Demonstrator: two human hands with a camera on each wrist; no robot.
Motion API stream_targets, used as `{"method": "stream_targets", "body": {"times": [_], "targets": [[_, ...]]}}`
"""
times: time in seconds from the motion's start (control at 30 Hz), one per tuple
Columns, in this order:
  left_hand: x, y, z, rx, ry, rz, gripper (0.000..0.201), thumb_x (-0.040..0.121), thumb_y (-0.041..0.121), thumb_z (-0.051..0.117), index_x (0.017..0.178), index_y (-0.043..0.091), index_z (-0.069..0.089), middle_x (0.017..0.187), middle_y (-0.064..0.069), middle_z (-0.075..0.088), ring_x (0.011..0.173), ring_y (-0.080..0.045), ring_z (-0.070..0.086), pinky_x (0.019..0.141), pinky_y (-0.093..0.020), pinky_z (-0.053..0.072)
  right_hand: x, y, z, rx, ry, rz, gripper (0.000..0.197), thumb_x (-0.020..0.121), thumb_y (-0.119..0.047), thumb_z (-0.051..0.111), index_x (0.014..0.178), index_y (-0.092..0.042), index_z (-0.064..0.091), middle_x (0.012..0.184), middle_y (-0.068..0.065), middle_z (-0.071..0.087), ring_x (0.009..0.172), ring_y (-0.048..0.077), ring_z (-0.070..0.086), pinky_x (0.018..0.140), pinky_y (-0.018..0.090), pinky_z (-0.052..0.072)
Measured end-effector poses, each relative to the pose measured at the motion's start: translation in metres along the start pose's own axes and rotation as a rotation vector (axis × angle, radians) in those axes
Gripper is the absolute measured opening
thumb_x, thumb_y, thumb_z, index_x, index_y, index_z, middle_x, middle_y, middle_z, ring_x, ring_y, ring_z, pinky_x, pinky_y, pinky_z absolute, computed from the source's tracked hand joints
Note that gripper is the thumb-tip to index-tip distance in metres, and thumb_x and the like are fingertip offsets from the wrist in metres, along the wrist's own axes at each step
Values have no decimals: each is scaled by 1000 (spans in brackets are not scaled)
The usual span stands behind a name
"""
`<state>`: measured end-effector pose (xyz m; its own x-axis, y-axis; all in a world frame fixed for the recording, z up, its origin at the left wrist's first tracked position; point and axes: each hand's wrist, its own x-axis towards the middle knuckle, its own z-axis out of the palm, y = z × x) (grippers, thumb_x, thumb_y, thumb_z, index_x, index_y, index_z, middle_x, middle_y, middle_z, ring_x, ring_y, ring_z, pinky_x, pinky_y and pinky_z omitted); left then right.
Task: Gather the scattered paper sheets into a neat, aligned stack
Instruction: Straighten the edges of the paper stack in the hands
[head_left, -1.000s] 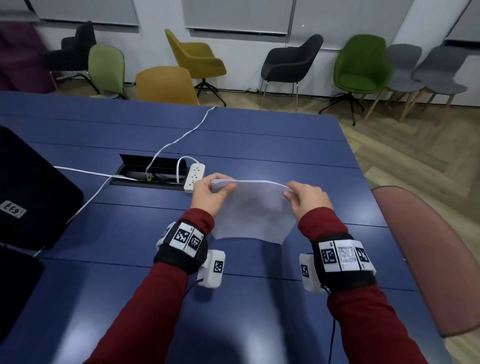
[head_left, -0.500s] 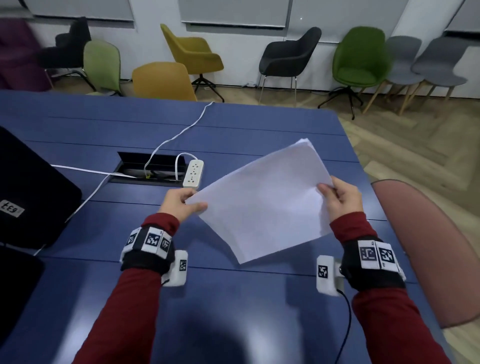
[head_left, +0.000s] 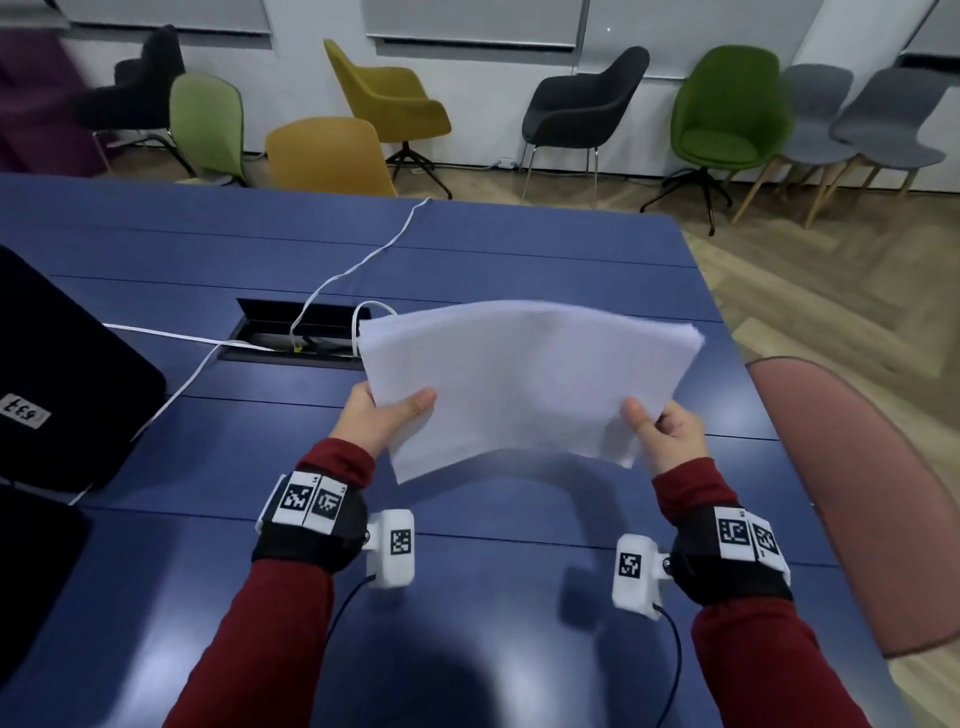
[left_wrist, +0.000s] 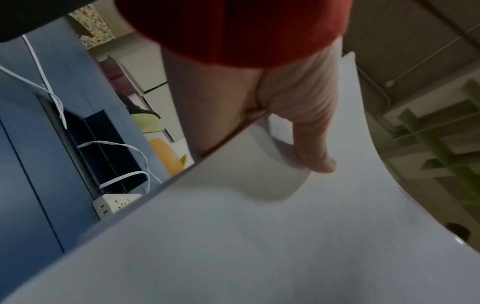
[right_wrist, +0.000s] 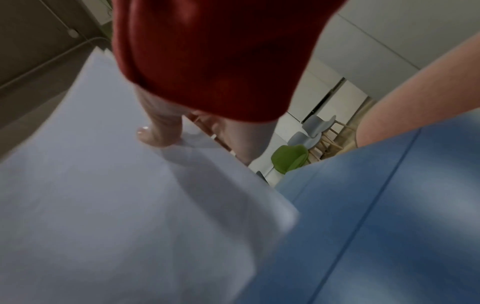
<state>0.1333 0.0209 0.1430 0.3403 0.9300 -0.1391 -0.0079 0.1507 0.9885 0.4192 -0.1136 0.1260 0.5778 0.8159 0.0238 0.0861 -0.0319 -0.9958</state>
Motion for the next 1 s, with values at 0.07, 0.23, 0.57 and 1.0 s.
{"method": "stream_targets", "body": {"times": [0.07,0.23,0.57,1.0], "targets": [[0,-8,-2,32,-26,-38,19,78,4,69,86,21,67,77,9,75,73,-6,69,74,-23,57,-5,12,5,23,4,61,9,88,-3,58,94,-7,63,57,-24,69,57,-11,62,58,5,49],[-6,-48,-2,134,95,-156,25,70,18,79,91,11,69,81,-2,71,67,-12,64,67,-25,52,-22,36,21,14,-24,127,12,85,-7,63,80,-17,68,71,-8,66,59,-9,59,64,9,48],[-9,-35,11,50,249,3,9,78,11,72,79,13,64,73,1,63,62,-5,60,53,-6,49,-14,18,36,71,164,5,16,87,-11,61,78,-23,66,57,-23,66,58,-8,56,68,16,49],[6,-43,16,143,265,-33,21,76,13,74,68,20,56,65,1,57,48,-1,55,48,-14,47,-8,26,45,-57,169,-45,25,88,-7,57,74,-26,65,81,5,65,67,-11,57,70,3,43]]}}
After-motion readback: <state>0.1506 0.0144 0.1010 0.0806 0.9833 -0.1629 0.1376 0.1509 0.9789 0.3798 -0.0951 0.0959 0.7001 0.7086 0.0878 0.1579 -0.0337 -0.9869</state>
